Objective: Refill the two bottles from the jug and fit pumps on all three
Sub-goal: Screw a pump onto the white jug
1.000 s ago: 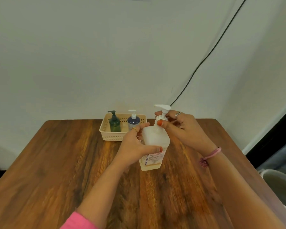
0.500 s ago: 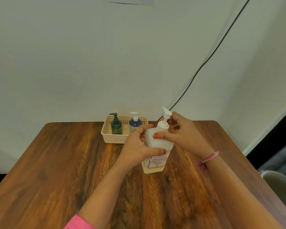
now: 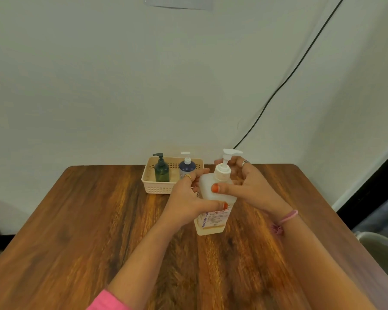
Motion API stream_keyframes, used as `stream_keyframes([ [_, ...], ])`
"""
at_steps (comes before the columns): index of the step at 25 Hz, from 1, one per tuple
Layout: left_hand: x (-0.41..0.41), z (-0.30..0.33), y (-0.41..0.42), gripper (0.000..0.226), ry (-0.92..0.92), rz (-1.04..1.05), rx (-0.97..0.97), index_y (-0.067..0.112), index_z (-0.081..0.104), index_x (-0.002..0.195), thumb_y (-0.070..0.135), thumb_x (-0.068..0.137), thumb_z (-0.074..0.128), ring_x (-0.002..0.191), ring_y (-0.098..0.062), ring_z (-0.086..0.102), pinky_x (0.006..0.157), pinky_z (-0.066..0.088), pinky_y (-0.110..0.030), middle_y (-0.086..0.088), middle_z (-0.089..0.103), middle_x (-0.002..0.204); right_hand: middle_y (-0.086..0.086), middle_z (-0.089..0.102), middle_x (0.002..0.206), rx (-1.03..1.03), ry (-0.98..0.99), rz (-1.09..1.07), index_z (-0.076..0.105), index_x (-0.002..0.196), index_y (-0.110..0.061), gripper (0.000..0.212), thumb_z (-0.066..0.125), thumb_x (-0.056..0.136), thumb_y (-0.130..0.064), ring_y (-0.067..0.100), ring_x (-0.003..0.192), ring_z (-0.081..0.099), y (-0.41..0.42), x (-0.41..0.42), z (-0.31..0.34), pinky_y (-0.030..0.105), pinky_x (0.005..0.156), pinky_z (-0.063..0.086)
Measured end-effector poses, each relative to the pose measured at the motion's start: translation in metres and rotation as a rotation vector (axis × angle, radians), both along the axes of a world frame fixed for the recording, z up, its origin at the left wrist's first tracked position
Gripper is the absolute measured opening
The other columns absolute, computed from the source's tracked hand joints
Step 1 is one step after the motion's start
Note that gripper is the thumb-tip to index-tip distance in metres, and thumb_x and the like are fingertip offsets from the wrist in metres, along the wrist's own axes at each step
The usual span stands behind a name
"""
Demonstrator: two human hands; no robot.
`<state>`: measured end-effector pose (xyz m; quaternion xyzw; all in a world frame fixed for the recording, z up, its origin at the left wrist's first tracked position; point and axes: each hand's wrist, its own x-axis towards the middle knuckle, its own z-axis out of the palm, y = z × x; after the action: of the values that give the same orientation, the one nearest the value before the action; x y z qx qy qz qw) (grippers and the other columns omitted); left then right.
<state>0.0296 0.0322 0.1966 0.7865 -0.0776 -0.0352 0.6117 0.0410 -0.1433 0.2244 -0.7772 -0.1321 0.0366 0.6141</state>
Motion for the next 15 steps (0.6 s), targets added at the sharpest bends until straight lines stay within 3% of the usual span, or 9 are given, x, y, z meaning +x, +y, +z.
stream_keyframes([
  [3,-0.001,0.001,0.003,0.078,-0.003,0.002,0.0,0.04,0.048,0.121,0.027,0.056,0.09,0.102,-0.003,0.056,0.074,0.05,-0.017,0.019,0.056,0.112,-0.001,0.066,0.121,0.096,0.048,0.126,0.054,0.129,-0.017,0.058,0.075,0.076,-0.02,0.018,0.111,0.063,-0.003,-0.004,0.004,0.036,0.088,0.055],
  [6,-0.004,0.003,0.005,0.077,-0.008,-0.013,0.004,0.041,0.047,0.119,0.026,0.056,0.09,0.1,-0.002,0.056,0.068,0.051,-0.014,0.02,0.056,0.11,0.007,0.07,0.111,0.148,0.051,-0.006,0.06,0.116,-0.007,0.056,0.081,0.066,-0.023,0.027,0.104,0.066,0.007,-0.003,0.0,0.04,0.083,0.057],
  [8,-0.005,0.003,0.005,0.076,-0.011,-0.016,0.005,0.042,0.046,0.117,0.024,0.057,0.09,0.096,0.0,0.057,0.061,0.05,-0.01,0.022,0.056,0.107,0.007,0.071,0.107,0.127,0.089,-0.03,0.06,0.114,-0.01,0.06,0.082,0.061,-0.029,0.026,0.101,0.067,0.013,-0.003,-0.001,0.038,0.078,0.058],
  [11,-0.006,0.003,0.007,0.076,-0.001,-0.011,-0.009,0.043,0.046,0.116,0.025,0.056,0.09,0.098,-0.001,0.057,0.065,0.051,-0.013,0.021,0.055,0.108,0.003,0.069,0.114,0.113,0.139,0.082,0.057,0.122,-0.019,0.058,0.076,0.069,-0.027,0.02,0.104,0.067,0.007,-0.004,0.002,0.034,0.082,0.056],
  [15,-0.008,0.005,0.009,0.077,-0.002,-0.021,-0.01,0.041,0.048,0.118,0.025,0.056,0.091,0.099,0.001,0.055,0.068,0.049,-0.013,0.02,0.055,0.11,0.008,0.068,0.119,0.221,0.117,0.126,0.062,0.121,-0.011,0.042,0.066,0.079,-0.014,0.022,0.109,0.064,0.001,-0.007,0.003,0.033,0.088,0.054],
])
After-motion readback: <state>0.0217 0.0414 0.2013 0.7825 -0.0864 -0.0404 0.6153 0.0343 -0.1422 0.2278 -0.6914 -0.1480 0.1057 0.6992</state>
